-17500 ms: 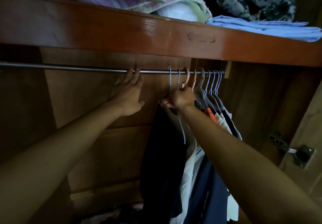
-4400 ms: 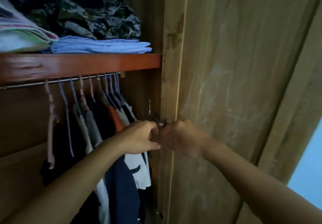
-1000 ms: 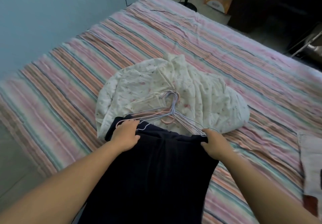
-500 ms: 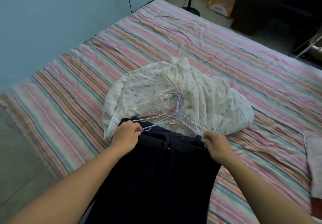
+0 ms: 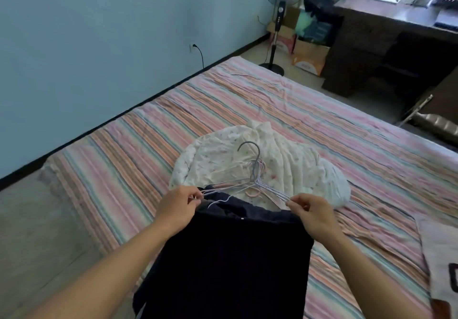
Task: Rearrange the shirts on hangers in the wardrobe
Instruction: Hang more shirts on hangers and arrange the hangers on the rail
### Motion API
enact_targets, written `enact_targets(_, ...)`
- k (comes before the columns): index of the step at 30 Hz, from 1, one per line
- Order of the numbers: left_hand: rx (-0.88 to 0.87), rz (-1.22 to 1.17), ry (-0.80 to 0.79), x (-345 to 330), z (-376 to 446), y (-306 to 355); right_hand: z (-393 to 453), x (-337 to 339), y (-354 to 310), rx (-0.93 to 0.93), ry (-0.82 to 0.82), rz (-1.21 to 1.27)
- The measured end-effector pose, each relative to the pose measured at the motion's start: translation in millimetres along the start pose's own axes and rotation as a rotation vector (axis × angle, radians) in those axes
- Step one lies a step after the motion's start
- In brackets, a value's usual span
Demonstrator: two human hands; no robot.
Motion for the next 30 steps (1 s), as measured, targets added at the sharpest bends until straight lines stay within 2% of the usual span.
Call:
enact_targets(8,0.012,-0.109,0.113,78,-89,16,-84,6,-65,0.105,-0.008,0.024)
enact_targets(20,0.019,-0.167,0.259,221,-229,43,-236,6,-193,0.396,-0.069,0.060)
enact_targets(25,0.052,-0.105,0.287,284,-293,51,-302,14,-252,0.526,-0.060,0.022)
enact_targets(30,0.047,-0.091,0.398,354,-364,64,-375,20,-308,0.656,-0.073,0.044)
Point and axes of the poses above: each hand's wrist, its own z-axis towards the middle knuckle, its own x-axis out of the back of the hand, y = z × x, the point moved 7 cm from there along z, towards the middle knuckle, and after that the axes turned 12 degrees about -x, right-handed, at the moved point
